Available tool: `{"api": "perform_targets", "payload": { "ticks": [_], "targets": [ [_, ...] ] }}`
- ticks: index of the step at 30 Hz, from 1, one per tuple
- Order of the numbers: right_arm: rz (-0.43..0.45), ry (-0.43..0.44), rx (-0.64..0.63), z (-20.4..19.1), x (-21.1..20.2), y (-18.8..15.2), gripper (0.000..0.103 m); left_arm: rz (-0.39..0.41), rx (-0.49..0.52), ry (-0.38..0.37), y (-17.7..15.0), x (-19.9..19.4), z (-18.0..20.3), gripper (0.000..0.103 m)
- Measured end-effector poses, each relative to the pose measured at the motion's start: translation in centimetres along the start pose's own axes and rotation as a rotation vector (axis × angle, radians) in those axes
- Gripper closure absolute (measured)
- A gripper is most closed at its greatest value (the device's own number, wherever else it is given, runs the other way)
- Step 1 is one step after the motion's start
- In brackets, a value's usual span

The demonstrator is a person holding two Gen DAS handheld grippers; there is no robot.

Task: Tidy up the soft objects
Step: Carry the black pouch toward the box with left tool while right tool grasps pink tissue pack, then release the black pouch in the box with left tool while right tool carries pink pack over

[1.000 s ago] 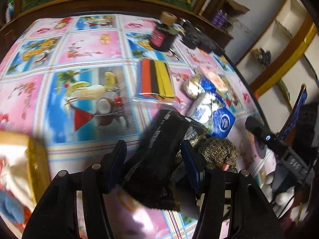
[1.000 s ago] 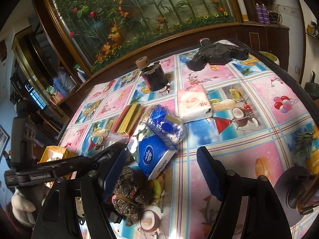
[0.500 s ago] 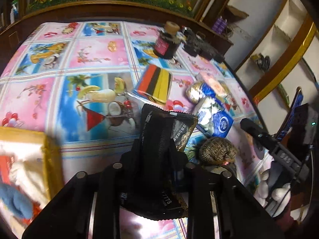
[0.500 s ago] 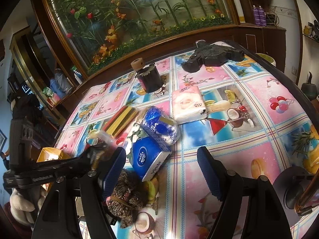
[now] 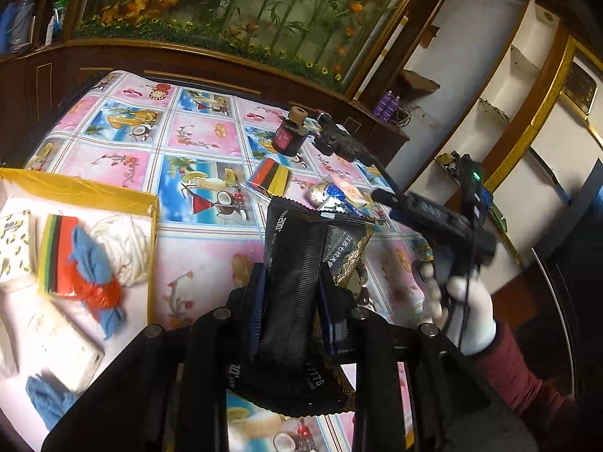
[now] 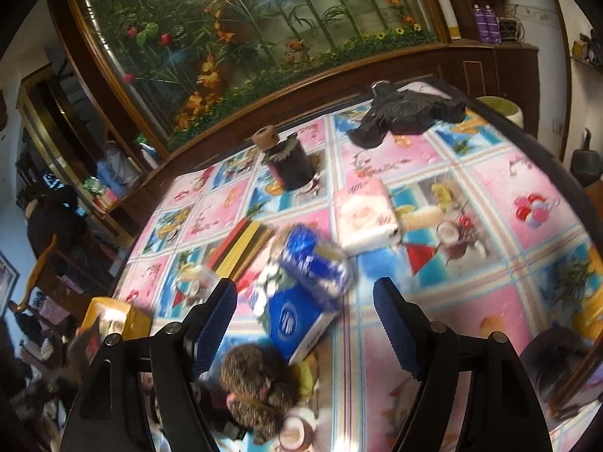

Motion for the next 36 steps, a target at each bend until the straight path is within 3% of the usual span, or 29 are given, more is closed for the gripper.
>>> {"api": "perform_targets", "payload": {
  "ticks": [8,11,16,17,18,19,23,28,36],
  "targets": [
    [-0.102,-0.205,0.077,1.5,5.5,7.1,0.027,0.008,-0.032,-0.008,-1.8,-0.8,-1.3,0.08],
    [-0.141,-0.248,0.055,1.3,7.4,8.6,0.034,0.012,-0.058,-0.002,-2.2,-1.3,-2.2,0.08],
    [-0.201,-0.297,0.009,0.7,10.7,9.5,0.035,0.034,-0.103,0.0,-3.0,-2.5,-3.4,0.08],
    [-0.222,-0.297,0.012,1.0,11.5,9.5,0.036,0.039,-0.11,0.003,-3.2,-2.7,-3.5,0.08],
    [-0.235,-0.302,0.02,1.2,12.0,9.4,0.046,0.044,-0.116,0.007,-3.4,-3.0,-3.7,0.08],
    [-0.246,-0.299,0.023,1.3,12.5,9.3,0.049,0.05,-0.122,0.011,-3.6,-3.2,-3.9,0.08],
    [-0.202,-0.304,0.011,1.4,11.3,9.0,0.053,0.068,-0.159,0.016,-4.4,-4.3,-5.0,0.08],
    [-0.089,-0.328,-0.01,0.0,6.4,8.3,0.053,0.1,-0.213,0.027,-6.0,-6.1,-6.5,0.08],
    [-0.014,-0.205,-0.114,-6.6,-0.7,4.3,0.053,0.155,-0.295,0.053,-9.4,-9.7,-8.7,0.08]
  ]
}}
Point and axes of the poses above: each gripper's, at about its wrist camera, not at the fingertips, and x roughly the way its jaws point, z to its right, y to its top, the point moved 5 cm from there along x, roughly the way its jaws point, and after that the axes turned 11 degrees about -z, right-handed, at the moved point
